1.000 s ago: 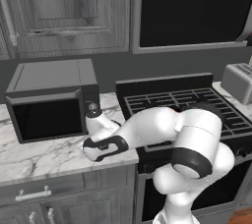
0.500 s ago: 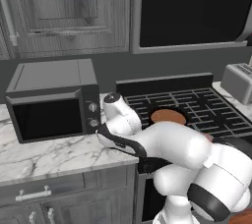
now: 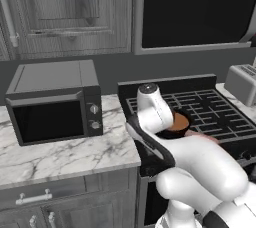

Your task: Pick up the sugar cube(s) and place them in the saucepan with hot chocolate.

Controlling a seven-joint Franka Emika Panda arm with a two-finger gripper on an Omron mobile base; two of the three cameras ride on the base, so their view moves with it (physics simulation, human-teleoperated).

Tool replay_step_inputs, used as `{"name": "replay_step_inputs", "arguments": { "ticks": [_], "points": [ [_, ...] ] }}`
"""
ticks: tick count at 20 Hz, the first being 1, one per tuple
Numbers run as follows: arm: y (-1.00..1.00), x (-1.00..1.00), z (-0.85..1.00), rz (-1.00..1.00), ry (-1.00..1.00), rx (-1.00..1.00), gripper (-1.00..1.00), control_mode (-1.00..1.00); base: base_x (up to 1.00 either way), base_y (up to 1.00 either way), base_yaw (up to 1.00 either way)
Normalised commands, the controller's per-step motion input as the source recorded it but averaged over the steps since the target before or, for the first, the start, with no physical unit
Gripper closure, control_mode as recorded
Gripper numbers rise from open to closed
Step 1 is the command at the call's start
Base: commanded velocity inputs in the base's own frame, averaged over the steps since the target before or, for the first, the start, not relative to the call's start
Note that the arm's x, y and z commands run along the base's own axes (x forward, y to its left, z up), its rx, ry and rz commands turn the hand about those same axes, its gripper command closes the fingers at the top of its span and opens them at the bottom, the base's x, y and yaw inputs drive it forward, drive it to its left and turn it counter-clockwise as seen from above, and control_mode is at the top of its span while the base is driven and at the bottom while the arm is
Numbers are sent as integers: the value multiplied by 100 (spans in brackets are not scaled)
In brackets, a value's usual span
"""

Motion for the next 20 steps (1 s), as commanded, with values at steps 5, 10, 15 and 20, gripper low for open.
{"name": "replay_step_inputs", "arguments": {
  "ticks": [5, 10, 15, 20],
  "points": [
    [-73, 10, 52, 0, -13, 1, 100, -100, 0, 0, 0],
    [-79, 54, 3, -3, 2, 19, 100, -100, 0, 0, 0],
    [-75, 65, 0, -2, 0, 25, 100, -100, 0, 0, 0],
    [-25, 62, 0, 0, 3, 4, 100, -100, 0, 0, 0]
  ]
}}
